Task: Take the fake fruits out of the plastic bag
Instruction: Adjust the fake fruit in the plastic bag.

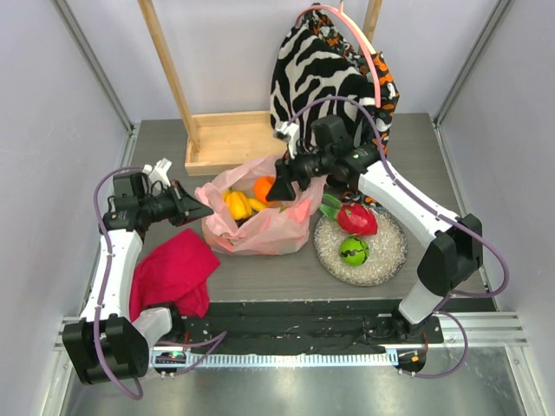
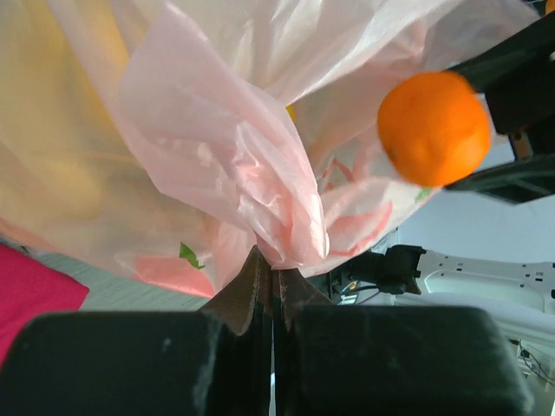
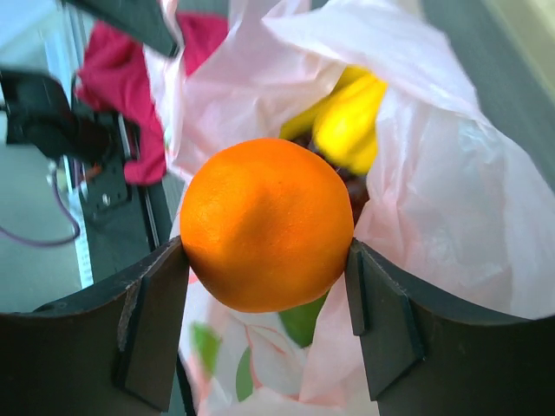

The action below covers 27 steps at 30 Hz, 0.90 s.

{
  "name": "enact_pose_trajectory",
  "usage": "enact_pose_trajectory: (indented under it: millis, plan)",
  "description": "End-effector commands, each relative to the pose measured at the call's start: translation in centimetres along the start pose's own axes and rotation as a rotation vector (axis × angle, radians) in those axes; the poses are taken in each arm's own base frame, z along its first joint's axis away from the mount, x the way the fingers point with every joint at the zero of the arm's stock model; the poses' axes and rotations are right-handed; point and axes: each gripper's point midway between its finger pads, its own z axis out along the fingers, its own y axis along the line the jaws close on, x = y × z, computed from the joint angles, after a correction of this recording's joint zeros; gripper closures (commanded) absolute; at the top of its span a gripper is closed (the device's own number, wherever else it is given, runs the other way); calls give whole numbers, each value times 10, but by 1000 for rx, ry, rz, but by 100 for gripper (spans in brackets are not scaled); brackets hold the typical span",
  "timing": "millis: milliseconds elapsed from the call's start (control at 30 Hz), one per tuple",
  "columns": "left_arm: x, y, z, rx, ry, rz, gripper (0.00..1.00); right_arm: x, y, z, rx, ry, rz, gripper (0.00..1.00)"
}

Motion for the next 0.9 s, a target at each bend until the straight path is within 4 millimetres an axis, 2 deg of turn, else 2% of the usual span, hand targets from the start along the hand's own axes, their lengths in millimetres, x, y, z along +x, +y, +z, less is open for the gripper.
enact_pose_trajectory:
  millis: [0, 100, 167, 200, 300, 367, 433, 467, 533, 567, 600, 633, 667, 733, 767, 867]
  plan:
    - [-17, -16, -2, 33, -41, 58, 100, -29, 3, 5, -74, -122, 96, 46]
    - [-14, -10, -3, 2, -43, 50, 100, -5, -3, 38, -86, -64, 132, 49]
    - [-9, 6, -2, -66, -51, 21, 100, 14, -3, 53, -90, -14, 133, 50]
    - [-4, 12, -2, -91, -47, 3, 100, 29, 6, 68, -104, 33, 129, 52]
    - [16, 27, -1, -133, -24, -85, 100, 59, 6, 87, -61, 99, 142, 52]
    - [33, 36, -4, -173, 2, -147, 100, 66, 5, 98, -18, 98, 173, 53]
    - [45, 34, -8, -169, 24, -170, 100, 77, 3, 103, 29, 116, 173, 51]
    - [52, 35, -10, -179, 39, -187, 100, 81, -4, 103, 75, 122, 162, 51]
    - [61, 41, -12, -202, 45, -185, 100, 86, -13, 100, 135, 126, 151, 41]
    - [65, 44, -14, -214, 46, -187, 100, 85, -24, 97, 203, 124, 133, 35]
    - [69, 51, -15, -248, 45, -189, 100, 85, -28, 93, 229, 121, 123, 23]
    - [75, 58, -14, -269, 51, -215, 100, 84, -29, 89, 250, 125, 104, 19]
    - [79, 58, -15, -272, 57, -226, 100, 72, -28, 78, 263, 103, 51, 16]
    - [82, 61, -15, -285, 69, -243, 100, 68, -18, 66, 244, 112, 9, 11]
    - [84, 62, -15, -287, 80, -252, 100, 56, -8, 54, 237, 90, -51, 1]
    - [85, 62, -13, -281, 87, -264, 100, 50, 5, 39, 210, 83, -95, 0]
